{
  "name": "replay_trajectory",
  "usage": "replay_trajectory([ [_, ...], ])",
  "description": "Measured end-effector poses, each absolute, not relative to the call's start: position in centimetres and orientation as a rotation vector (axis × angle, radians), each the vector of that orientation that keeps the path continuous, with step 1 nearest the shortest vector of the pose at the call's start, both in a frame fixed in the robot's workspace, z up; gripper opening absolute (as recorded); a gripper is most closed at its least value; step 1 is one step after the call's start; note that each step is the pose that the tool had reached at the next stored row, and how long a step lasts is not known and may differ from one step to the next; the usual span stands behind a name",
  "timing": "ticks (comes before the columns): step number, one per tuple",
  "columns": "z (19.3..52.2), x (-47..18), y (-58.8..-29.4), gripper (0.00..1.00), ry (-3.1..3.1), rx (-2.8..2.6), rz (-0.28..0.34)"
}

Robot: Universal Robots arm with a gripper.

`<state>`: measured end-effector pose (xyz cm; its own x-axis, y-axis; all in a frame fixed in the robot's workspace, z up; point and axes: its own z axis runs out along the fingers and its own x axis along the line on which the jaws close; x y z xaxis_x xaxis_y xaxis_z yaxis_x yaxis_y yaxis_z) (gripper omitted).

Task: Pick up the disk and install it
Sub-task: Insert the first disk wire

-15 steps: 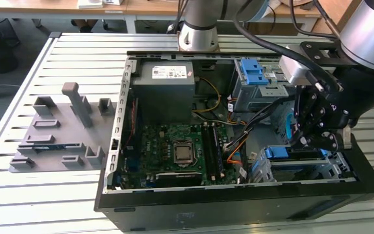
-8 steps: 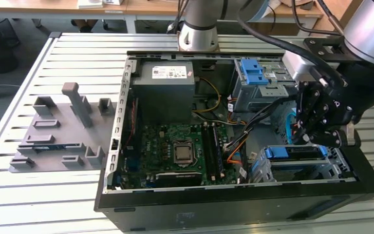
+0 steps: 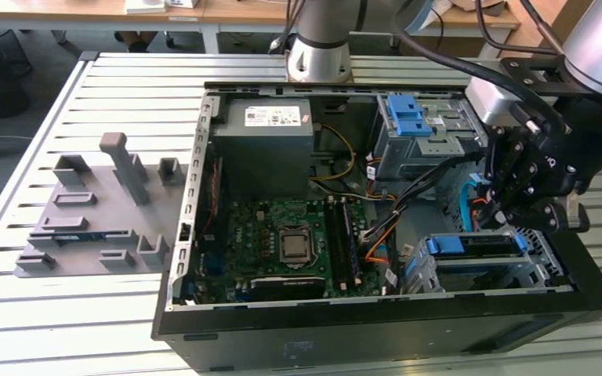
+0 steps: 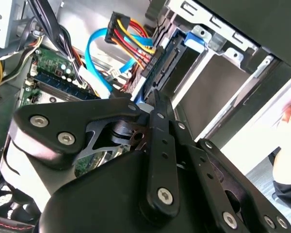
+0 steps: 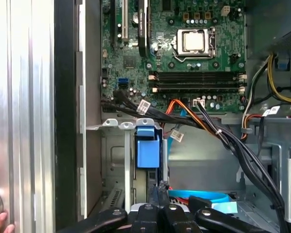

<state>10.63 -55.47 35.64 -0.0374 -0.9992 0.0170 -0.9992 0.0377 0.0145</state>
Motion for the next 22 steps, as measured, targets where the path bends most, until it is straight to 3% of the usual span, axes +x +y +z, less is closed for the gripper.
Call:
replay_trajectory([
  [9, 35.6, 11.5, -54.3, 0.11, -2.247, 2.164, 0.002],
  [12, 35.6, 11.7, -54.0, 0.17, -2.246, 2.164, 0.002],
  [13, 35.6, 11.8, -54.0, 0.24, -2.246, 2.164, 0.002],
  [22, 35.5, 11.9, -53.9, 0.24, -2.25, 2.168, 0.011],
])
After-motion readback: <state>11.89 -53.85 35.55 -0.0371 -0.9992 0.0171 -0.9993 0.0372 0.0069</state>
